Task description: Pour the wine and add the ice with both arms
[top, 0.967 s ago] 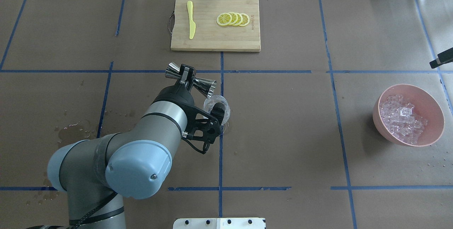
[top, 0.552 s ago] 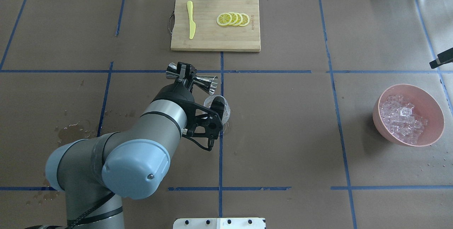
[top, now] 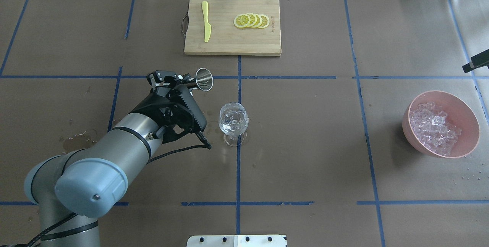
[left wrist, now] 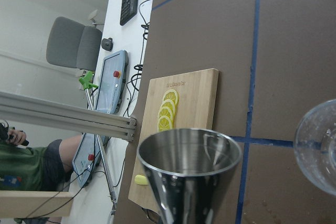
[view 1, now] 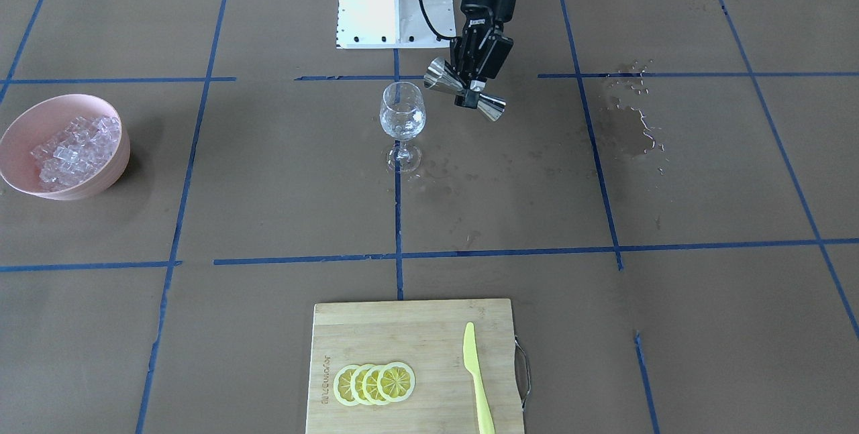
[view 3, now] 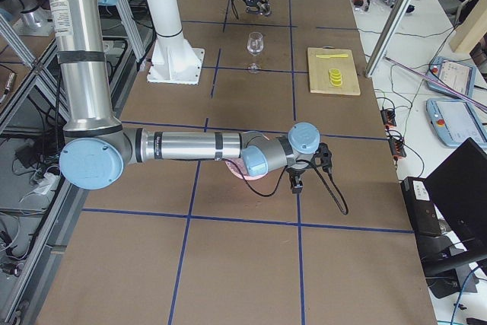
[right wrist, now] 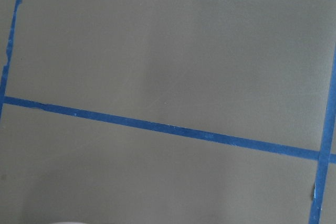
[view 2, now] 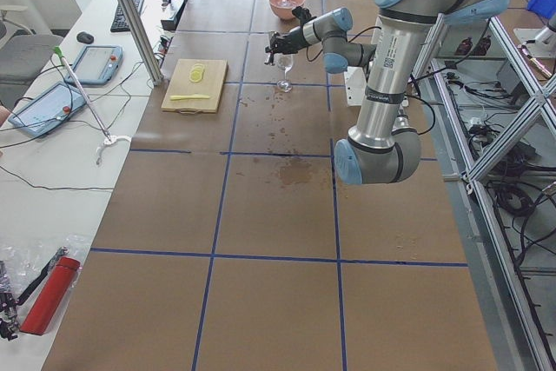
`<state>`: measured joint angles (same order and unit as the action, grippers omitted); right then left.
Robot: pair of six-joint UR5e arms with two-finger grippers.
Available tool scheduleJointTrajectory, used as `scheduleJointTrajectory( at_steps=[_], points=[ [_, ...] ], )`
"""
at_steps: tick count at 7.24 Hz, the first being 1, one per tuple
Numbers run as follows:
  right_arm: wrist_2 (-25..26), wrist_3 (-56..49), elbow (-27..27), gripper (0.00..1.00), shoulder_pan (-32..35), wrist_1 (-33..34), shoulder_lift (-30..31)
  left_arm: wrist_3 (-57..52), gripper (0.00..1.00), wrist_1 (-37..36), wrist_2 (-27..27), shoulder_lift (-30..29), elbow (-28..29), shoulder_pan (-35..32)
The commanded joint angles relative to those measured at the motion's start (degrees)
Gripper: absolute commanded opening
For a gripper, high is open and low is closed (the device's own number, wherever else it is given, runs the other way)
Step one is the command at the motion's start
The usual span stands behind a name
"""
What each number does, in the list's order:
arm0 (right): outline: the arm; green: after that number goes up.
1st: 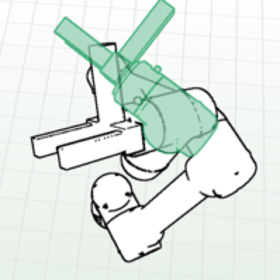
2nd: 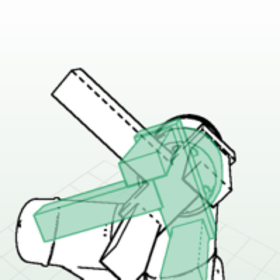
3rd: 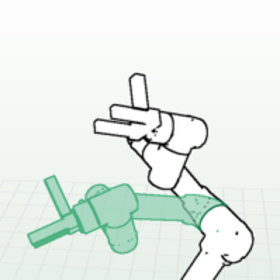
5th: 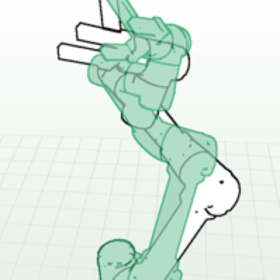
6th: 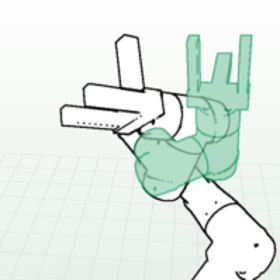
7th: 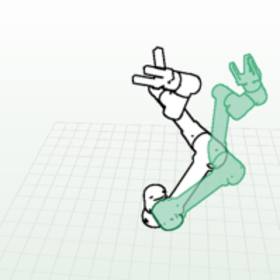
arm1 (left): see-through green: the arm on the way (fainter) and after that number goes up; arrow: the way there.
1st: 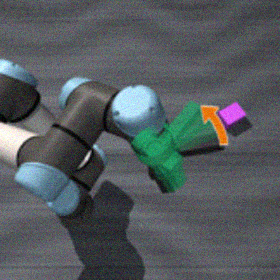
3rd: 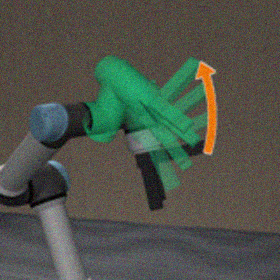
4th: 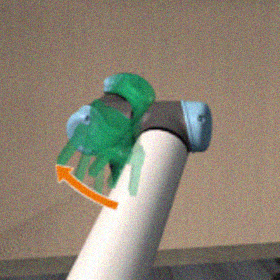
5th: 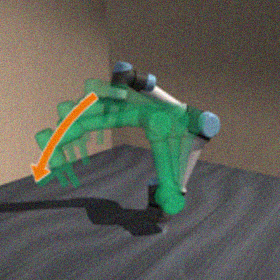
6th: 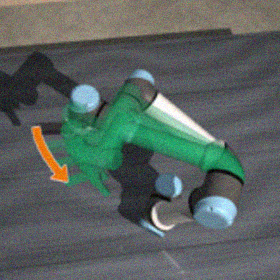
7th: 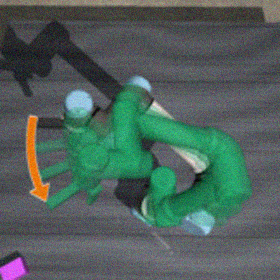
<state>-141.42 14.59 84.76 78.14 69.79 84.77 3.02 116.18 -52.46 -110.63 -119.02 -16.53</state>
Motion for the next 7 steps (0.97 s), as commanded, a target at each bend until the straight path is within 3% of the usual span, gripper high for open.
scheduleJointTrajectory(
  at_steps=[1,3,4,6,7],
  points=[
    [0.09,0.0,-0.03,1.0,0.0,0.0,-0.13,14.85,0.0,6.33,-0.01,8.28,-0.42,-0.17],
    [0.09,0.0,-0.12,1.0,0.0,0.0,-0.13,25.83,0.0,23.91,-0.01,20.38,0.53,-0.26],
    [0.18,0.09,-0.2,1.0,0.0,0.0,-0.13,30.34,0.0,36.62,-0.1,27.94,2.46,-0.26],
    [0.09,0.09,-0.3,1.0,0.0,0.0,-0.13,42.54,0.0,61.93,2.26,31.87,22.6,-0.17],
    [0.09,0.09,-0.47,1.0,0.0,0.0,-0.13,43.56,0.0,65.37,2.53,32.75,23.21,0.09]
  ],
)
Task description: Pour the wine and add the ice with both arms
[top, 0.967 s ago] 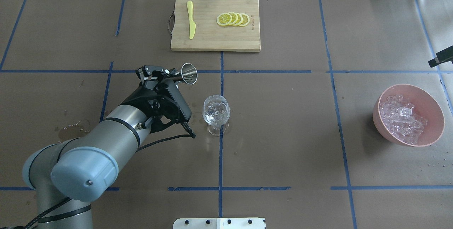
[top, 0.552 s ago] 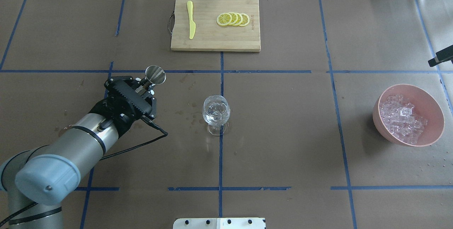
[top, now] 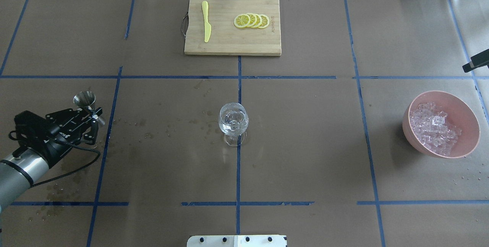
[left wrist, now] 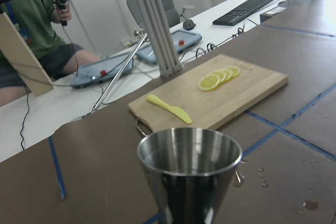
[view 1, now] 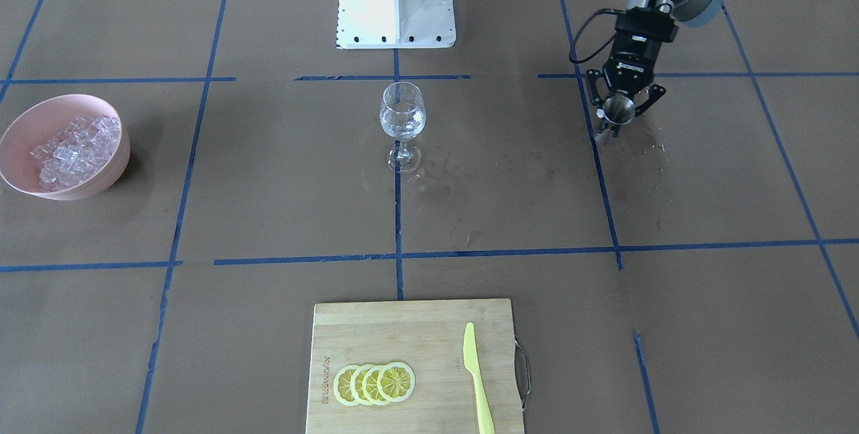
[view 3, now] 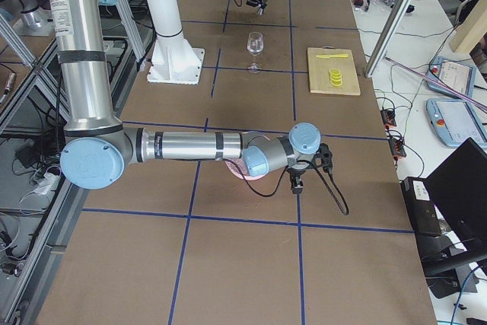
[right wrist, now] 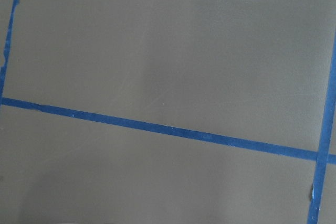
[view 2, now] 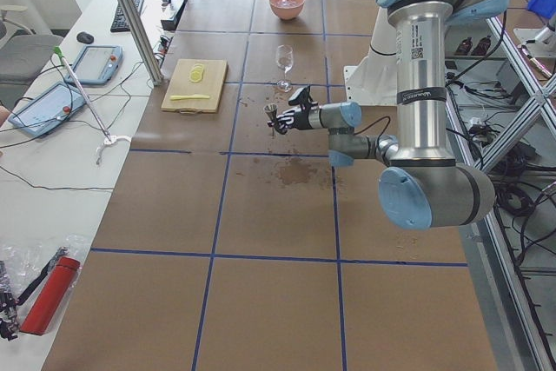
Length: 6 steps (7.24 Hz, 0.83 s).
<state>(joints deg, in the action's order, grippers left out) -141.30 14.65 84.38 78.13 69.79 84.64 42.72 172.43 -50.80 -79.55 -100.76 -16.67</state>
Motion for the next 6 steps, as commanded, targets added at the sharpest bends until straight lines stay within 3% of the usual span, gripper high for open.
scheduleJointTrajectory(
  at_steps=[1,3,6],
  points=[
    [-0.12,0.02,-0.01,1.0,0.0,0.0,0.0,3.77,0.0,8.97,0.88,3.16,5.39,0.58],
    [-0.12,0.11,-0.09,1.0,0.0,0.0,0.09,7.26,0.0,8.97,1.23,3.17,9.51,1.54],
    [-0.12,0.11,0.08,1.0,0.0,0.0,0.18,9.05,0.0,9.06,2.9,3.0,9.62,5.15]
  ],
)
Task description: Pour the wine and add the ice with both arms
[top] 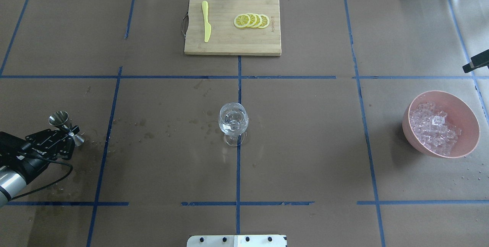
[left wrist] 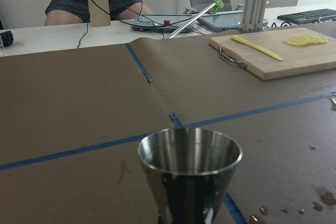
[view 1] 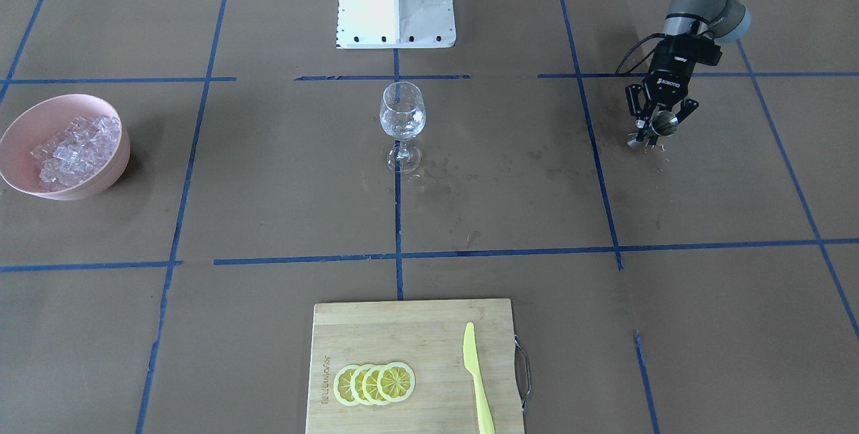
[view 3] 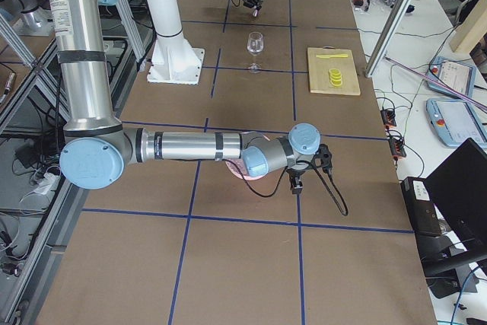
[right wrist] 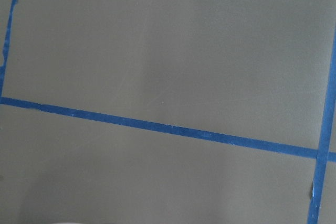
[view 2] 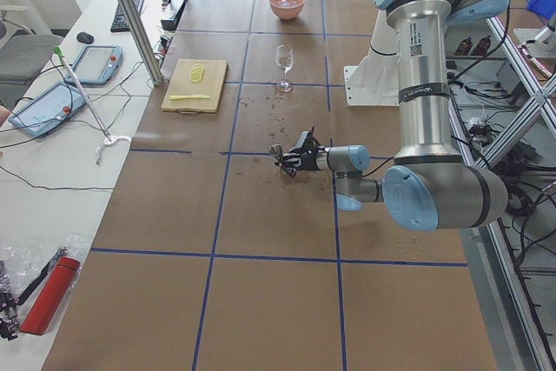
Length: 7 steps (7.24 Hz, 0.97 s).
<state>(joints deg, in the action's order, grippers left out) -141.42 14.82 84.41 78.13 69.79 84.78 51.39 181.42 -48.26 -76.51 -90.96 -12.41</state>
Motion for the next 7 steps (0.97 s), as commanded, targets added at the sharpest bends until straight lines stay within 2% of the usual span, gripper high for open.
scheduleJointTrajectory(
  at_steps=[1,4,6,7],
  points=[
    [0.0,0.03,0.14,1.0,0.0,0.0,0.04,0.29,0.04,0.08,0.79,-0.13,-0.01,0.98],
    [0.0,0.03,-0.03,1.0,0.0,0.0,0.04,0.38,0.12,0.08,1.06,-0.3,-0.1,2.38],
    [0.0,0.03,-0.03,1.0,0.0,0.0,0.04,0.47,0.3,0.17,1.06,-0.3,-0.19,2.56],
    [0.0,0.03,-0.03,1.0,0.0,0.0,-0.05,0.47,0.35,0.34,1.06,-0.3,-0.54,2.56]
  ],
)
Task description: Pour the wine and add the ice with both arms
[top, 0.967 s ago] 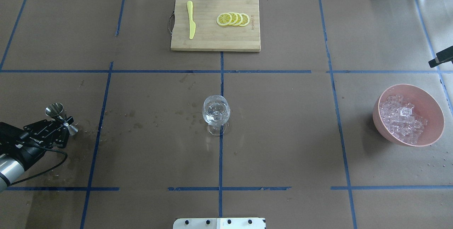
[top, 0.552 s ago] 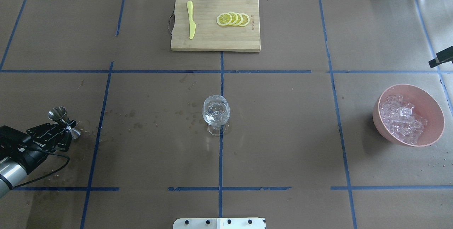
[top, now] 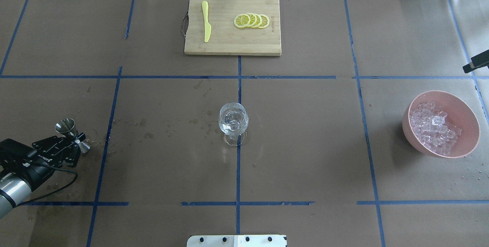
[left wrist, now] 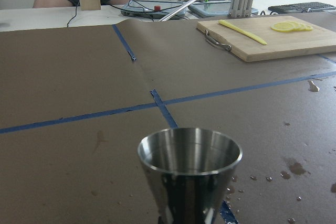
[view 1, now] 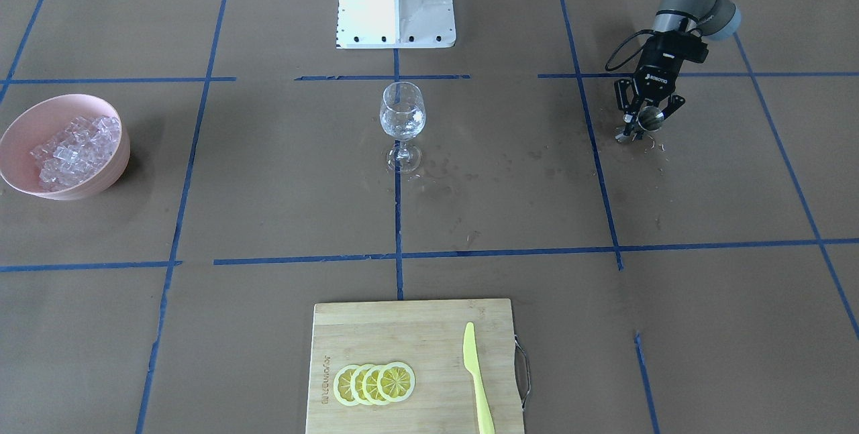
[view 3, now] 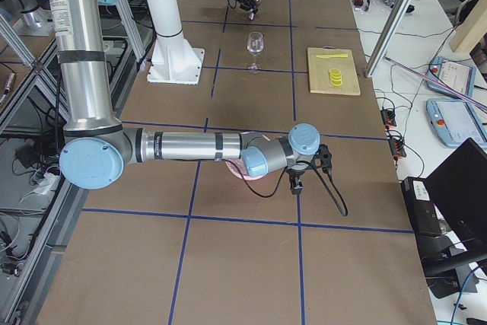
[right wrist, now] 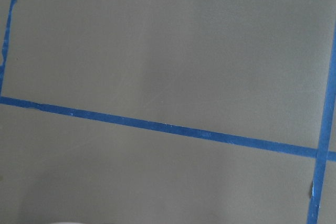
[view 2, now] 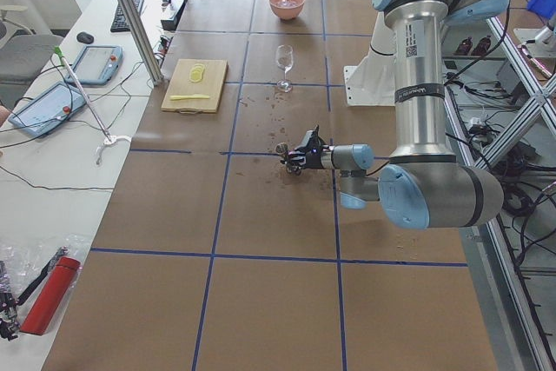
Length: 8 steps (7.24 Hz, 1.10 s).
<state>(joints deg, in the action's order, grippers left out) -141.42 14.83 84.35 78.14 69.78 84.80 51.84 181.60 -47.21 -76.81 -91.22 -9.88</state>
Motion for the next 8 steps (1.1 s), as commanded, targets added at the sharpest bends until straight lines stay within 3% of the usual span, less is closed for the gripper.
scheduleJointTrajectory(
  at_steps=[1,2,5,6,7,8],
  points=[
    [0.0,0.02,-0.06,1.0,0.0,0.0,-0.07,0.01,0.41,0.24,0.01,-0.01,-0.63,0.04],
    [0.0,0.02,-0.06,1.0,0.0,0.0,-0.07,0.01,0.51,0.33,0.01,-0.01,-0.54,0.04],
    [0.0,0.02,-0.06,1.0,0.0,0.0,0.01,0.01,0.6,0.51,0.01,-0.01,-0.63,0.13],
    [0.0,0.02,-0.06,1.0,0.0,0.0,0.01,-0.07,0.68,0.51,-0.08,0.08,-0.63,0.04],
    [0.0,0.02,-0.06,1.0,0.0,0.0,0.01,-0.25,0.92,0.51,-0.34,0.26,-0.72,0.04],
    [0.0,0.02,0.03,1.0,0.0,0.0,-0.07,-0.6,0.99,0.42,-0.69,1.21,-0.72,0.13]
  ],
)
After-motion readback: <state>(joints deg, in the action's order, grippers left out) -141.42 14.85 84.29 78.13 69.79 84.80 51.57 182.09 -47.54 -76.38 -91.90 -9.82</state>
